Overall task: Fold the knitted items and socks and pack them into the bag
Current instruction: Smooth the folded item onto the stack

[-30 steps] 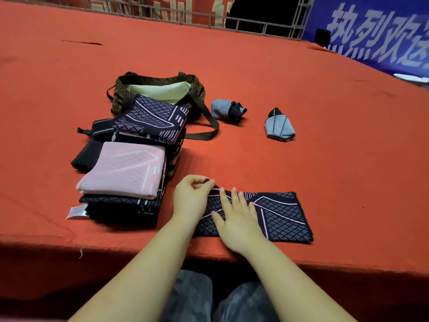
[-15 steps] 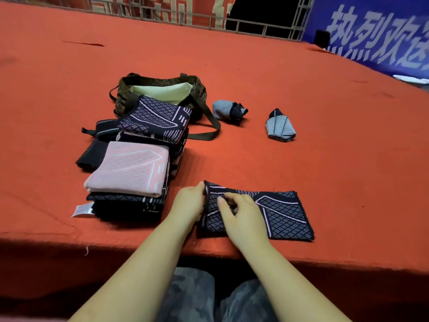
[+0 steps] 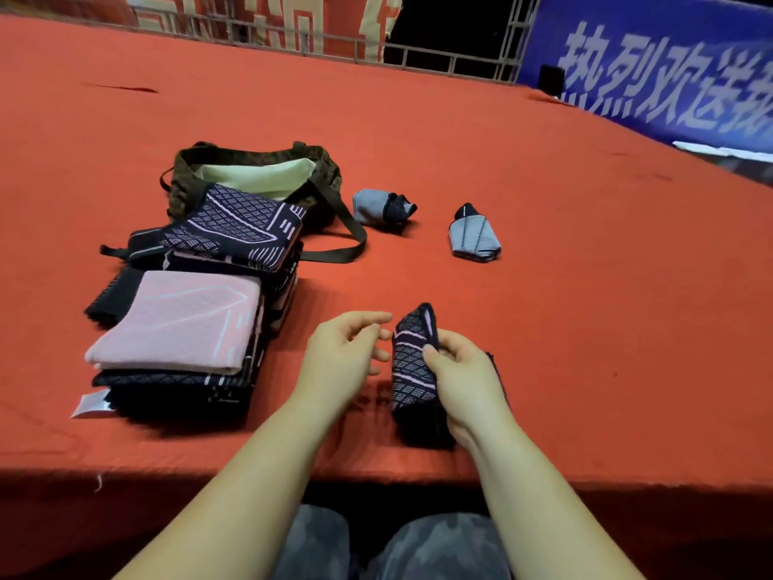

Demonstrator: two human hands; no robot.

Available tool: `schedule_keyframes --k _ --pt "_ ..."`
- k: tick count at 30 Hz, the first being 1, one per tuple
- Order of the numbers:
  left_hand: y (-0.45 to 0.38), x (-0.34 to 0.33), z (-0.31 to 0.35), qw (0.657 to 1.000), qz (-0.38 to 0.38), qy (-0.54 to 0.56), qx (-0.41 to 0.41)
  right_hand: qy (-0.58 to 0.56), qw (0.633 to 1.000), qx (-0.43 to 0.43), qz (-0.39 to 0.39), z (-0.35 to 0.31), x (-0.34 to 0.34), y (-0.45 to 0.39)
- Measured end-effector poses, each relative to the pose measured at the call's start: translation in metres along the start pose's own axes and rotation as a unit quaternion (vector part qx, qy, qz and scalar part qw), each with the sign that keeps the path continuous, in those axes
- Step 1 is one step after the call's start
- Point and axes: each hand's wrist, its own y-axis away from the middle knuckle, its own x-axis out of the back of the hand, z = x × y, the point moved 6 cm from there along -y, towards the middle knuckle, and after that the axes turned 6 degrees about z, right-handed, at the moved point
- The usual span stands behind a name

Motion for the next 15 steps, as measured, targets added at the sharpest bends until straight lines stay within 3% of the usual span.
schedule_keyframes --k 3,5,9,12,15 --pt "0.004 -0.028 0.003 0.975 -0.040 -0.158 -0.148 0.035 0.998 0.015 0.045 -0.004 0.041 -0.014" --pt "0.011 -0.061 -0.003 0.919 -0.136 -0.296 -0.222 0.184 0.978 0.054 0.081 -0.002 0.067 -0.025" --pt "0.020 -0.107 -0.035 0.801 -0.250 -0.501 -0.214 0.347 0.933 0.022 0.096 0.024 0.090 -0.037" --pt "0.023 -0.116 -0.054 0.760 -0.276 -0.555 -0.197 0.391 0.915 0.013 0.097 0.039 0.095 -0.036" --pt "0.023 -0.116 -0.058 0.751 -0.270 -0.565 -0.210 0.401 0.912 -0.029 0.081 0.043 0.099 -0.039"
